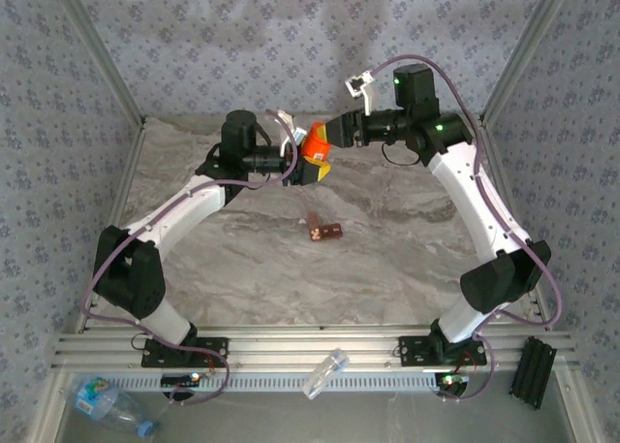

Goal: Sort the pills into containers

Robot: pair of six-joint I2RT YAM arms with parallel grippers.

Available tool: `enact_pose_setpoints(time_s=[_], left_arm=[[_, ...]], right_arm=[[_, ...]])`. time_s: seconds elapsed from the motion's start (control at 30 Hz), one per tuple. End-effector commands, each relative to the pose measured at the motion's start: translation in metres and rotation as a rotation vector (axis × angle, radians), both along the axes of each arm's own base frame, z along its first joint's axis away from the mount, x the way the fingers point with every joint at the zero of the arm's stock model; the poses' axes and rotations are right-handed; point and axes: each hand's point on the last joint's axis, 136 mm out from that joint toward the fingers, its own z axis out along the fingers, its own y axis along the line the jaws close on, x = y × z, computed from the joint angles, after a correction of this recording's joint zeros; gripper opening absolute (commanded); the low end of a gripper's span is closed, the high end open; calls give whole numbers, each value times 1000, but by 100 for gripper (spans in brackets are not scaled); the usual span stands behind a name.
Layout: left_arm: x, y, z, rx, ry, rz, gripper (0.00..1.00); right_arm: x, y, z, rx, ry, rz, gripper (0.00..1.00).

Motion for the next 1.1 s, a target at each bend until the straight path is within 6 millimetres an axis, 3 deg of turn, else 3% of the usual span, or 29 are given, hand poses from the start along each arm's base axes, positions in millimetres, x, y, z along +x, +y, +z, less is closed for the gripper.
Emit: enact_pose_setpoints(time_s=[0.0,0.2,0.47,0.7,0.87,1.07], left_arm=[[-3,-3,24,-36,-76,-19,0],[6,-2,26,-33,-90,42,0],[20,-8,27,-41,-172,219,0],[29,-13,22,-47,-210,343,0],[32,-9,20,-46,-206,363,0],[40,3,22,-58,-182,382,0]], right_arm=[[-8,7,-2,8,4,49,49],[-5,12,-16,-20,11,-14,45],[21,25,-54,-50,126,-296,44],[28,43,-61,-34,165,-383,44],[30,27,-47,4,162,-387,48],[24,-16,0,130,72,-391,71]])
